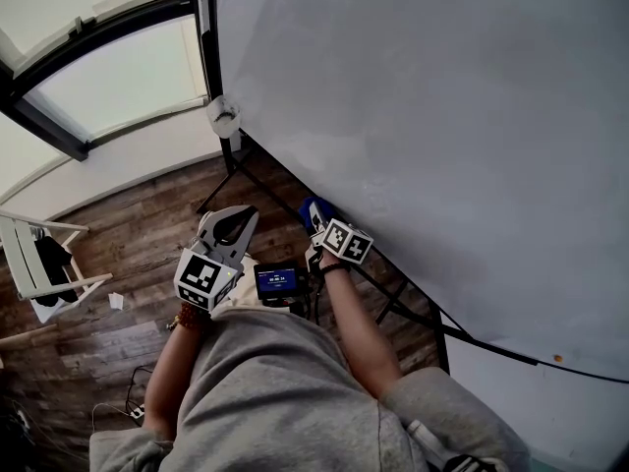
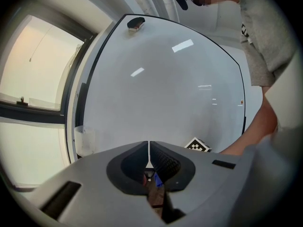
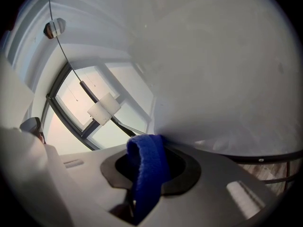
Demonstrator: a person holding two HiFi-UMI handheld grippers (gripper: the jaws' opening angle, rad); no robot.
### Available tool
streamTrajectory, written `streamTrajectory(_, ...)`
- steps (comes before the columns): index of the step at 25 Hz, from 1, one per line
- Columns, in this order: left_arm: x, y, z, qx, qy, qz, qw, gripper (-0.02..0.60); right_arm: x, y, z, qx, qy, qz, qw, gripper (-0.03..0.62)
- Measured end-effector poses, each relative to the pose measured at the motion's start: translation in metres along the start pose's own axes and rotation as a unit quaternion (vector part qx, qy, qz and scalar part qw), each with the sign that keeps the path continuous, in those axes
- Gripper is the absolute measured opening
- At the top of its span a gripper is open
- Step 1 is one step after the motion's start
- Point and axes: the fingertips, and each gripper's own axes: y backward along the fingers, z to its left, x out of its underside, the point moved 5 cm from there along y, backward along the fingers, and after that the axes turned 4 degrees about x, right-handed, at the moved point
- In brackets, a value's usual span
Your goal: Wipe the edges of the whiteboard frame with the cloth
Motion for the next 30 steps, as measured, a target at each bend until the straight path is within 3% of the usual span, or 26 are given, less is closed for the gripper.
streamTrajectory(30, -0.003, 0.005, 0.074, -0.009, 0.017, 0.002, 0.9998, 0.018, -0.006, -0.056, 0.053, -0.017, -0.009, 0.008, 1.0, 0.101)
